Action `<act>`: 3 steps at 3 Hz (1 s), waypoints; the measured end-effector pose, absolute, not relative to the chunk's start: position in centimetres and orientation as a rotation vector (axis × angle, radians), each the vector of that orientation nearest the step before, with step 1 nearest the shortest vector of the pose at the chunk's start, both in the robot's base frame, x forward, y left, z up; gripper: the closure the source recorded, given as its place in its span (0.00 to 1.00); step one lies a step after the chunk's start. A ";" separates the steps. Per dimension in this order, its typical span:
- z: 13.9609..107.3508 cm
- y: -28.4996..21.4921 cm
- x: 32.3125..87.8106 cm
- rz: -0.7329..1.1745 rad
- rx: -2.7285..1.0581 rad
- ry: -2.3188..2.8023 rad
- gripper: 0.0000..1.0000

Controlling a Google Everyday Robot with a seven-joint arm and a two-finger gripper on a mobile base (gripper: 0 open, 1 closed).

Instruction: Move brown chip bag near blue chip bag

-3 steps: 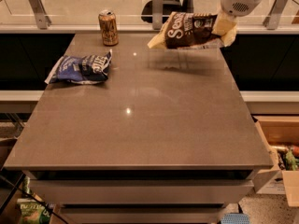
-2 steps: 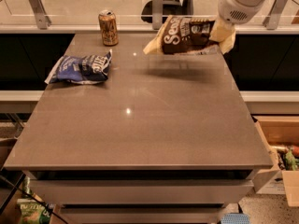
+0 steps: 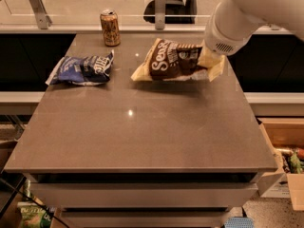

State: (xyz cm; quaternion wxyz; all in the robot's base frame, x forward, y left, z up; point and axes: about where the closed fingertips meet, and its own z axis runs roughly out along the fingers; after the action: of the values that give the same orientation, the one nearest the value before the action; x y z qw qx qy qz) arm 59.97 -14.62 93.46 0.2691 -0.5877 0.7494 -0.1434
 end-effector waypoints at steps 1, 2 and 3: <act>92.1 -12.5 58.8 -0.379 -1.604 1.996 1.00; 91.4 -10.4 58.5 -0.353 -1.649 1.935 1.00; 90.9 -8.7 58.9 -0.329 -1.705 1.879 1.00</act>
Offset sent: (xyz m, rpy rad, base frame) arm -0.0161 0.0673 -0.0311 0.0180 -0.0214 0.1695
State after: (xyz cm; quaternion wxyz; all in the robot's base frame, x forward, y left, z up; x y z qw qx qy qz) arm 58.88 -8.70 90.95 0.2876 -0.6382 0.7034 -0.1230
